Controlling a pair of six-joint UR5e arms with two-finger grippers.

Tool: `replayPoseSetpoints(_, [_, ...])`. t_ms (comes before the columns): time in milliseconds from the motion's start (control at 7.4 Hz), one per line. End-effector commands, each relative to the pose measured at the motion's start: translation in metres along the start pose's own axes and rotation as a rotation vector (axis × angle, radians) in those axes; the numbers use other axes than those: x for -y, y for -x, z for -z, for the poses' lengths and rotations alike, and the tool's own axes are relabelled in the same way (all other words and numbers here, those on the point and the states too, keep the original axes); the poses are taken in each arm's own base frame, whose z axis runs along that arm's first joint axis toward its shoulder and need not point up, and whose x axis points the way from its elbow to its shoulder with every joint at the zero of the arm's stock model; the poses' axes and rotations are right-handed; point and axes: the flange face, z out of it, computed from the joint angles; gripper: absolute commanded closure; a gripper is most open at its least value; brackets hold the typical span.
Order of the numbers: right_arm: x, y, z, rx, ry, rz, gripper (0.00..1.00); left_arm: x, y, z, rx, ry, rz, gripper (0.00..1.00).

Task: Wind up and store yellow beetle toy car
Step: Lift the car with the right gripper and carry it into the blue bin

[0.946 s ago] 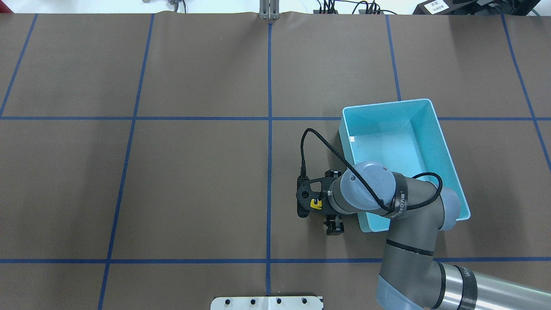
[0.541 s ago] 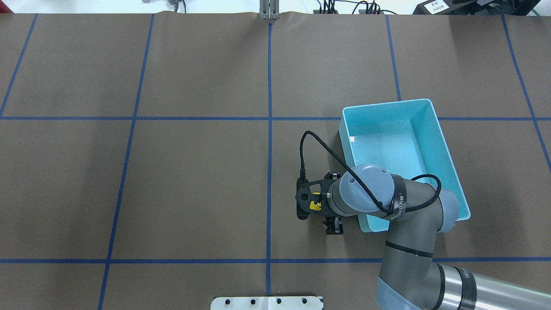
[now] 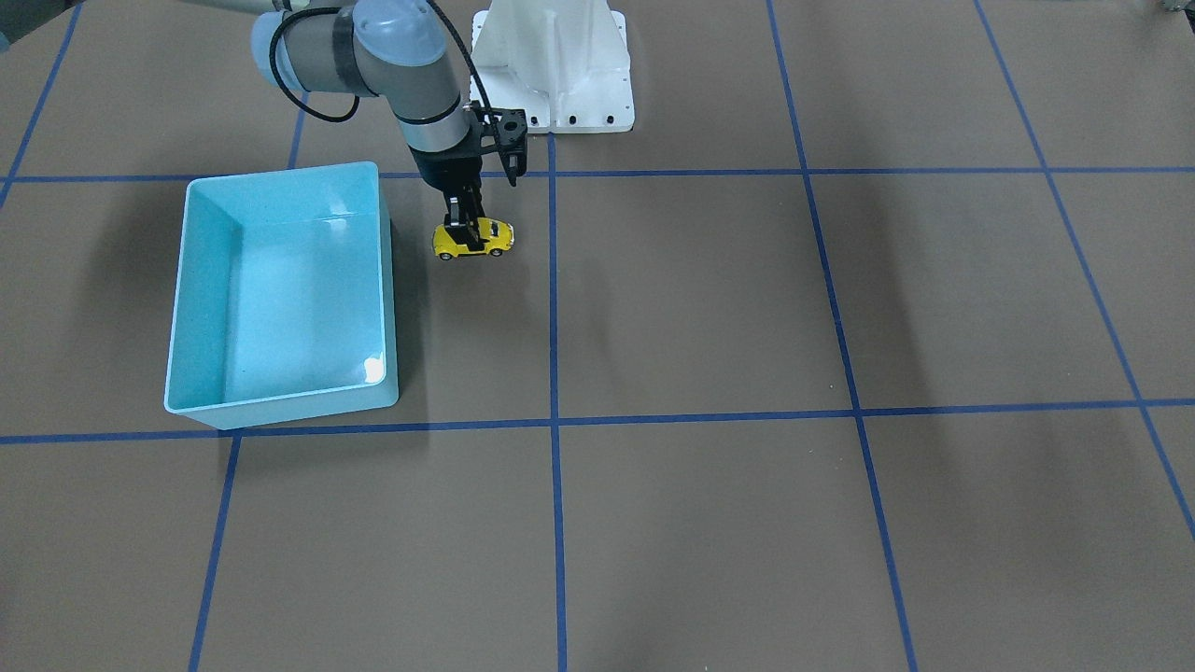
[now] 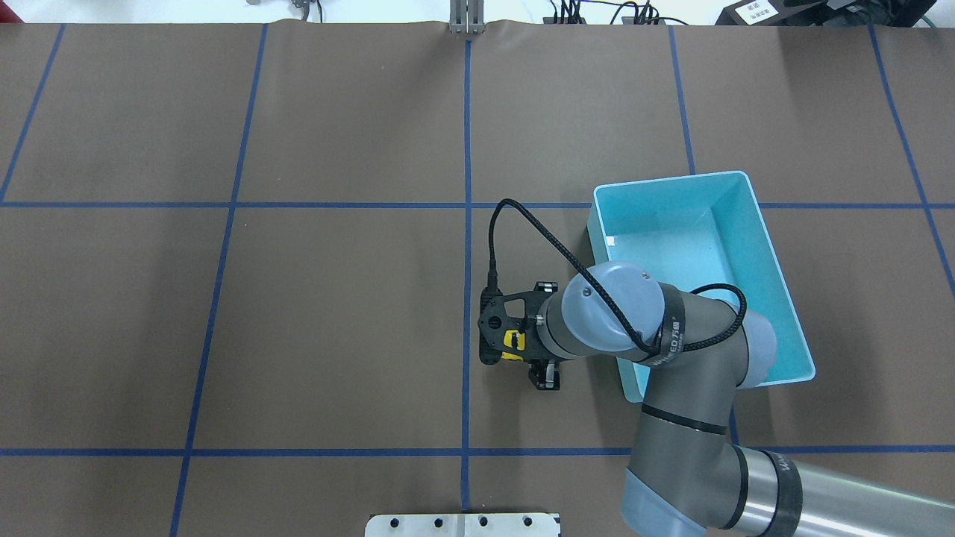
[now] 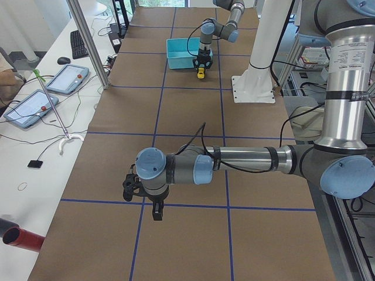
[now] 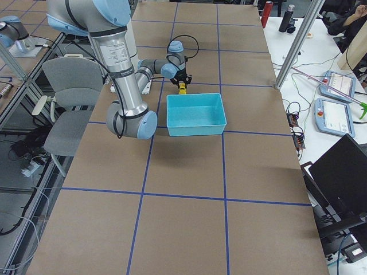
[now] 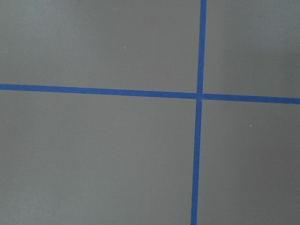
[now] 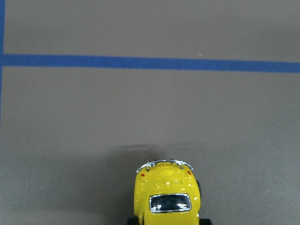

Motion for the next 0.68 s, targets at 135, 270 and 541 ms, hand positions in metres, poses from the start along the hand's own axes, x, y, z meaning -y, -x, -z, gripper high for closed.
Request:
replayPoseSetpoints(135, [0.000,-0.089,0.090,-0.013,-0.030,-0.089,1.00,-0.001,0.000,0.001,0.000,-0.001,0.001,0.00])
replayPoseSetpoints(270, [-0.036,-0.117,0.119,0.005,-0.040,-0.052,1.00,0.000,0.000,0.001,0.000,-0.002,0.000,0.00])
replayPoseSetpoints(541, [-0.120,-0.108,0.146,0.033,-0.028,0.004,1.00,0.000,0.000,0.000,0.000,0.000,0.000,0.00])
